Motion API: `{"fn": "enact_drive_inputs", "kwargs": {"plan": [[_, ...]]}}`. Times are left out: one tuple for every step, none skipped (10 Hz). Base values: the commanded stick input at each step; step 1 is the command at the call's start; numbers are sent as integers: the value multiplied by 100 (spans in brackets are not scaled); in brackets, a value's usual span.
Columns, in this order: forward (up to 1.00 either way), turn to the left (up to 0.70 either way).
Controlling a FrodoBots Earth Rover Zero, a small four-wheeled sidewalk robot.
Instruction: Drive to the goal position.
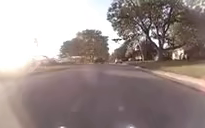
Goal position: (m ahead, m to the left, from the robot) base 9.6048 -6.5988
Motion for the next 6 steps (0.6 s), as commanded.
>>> {"fn": "enact_drive_inputs", "kwargs": {"plan": [[100, 0], [100, 0], [100, 0], [100, 0], [100, 0], [100, 0]]}}
